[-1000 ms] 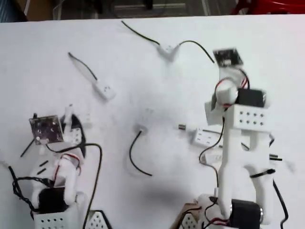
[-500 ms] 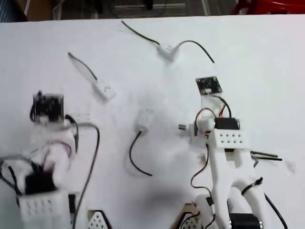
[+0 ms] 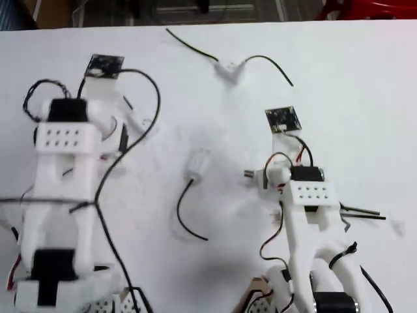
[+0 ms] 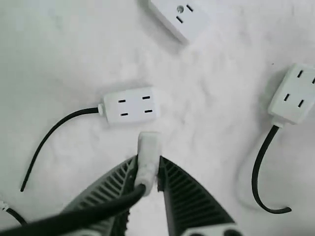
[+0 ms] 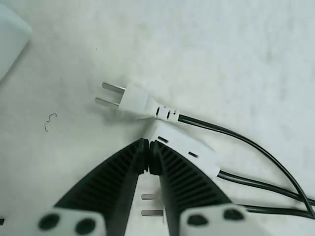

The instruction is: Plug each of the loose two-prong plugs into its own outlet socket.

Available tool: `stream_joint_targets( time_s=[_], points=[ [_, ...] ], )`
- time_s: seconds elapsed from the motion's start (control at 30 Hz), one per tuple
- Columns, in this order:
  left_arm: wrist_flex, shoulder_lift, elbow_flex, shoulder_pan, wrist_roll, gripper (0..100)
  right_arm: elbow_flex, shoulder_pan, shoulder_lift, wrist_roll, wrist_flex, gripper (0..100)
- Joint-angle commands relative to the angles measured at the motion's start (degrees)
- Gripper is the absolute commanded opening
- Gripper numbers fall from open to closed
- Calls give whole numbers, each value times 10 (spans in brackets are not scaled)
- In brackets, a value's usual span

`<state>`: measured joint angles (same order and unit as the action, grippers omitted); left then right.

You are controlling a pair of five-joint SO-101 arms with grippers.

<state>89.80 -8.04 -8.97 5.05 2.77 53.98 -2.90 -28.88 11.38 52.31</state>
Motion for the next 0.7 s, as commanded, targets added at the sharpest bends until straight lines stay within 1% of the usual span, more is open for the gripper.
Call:
stream_joint_targets(
  time_s=[0.0, 0.13, 0.27, 0.43, 0.67],
  points=[
    [-11, 47, 31, -2, -15, 24, -2, -4, -20, -5, -7, 20],
    [-14, 92, 34, -1, -8, 24, -2, -4, -20, -5, -7, 20],
    [-54, 113, 34, 15, -8, 24, -2, -4, -20, -5, -7, 20],
    [-88, 118, 28, 50, -52, 24, -2, -4, -20, -4, -8, 20],
    [-89, 120, 27, 36, -84, 24, 11, -4, -20, -2, -38, 20]
  ],
)
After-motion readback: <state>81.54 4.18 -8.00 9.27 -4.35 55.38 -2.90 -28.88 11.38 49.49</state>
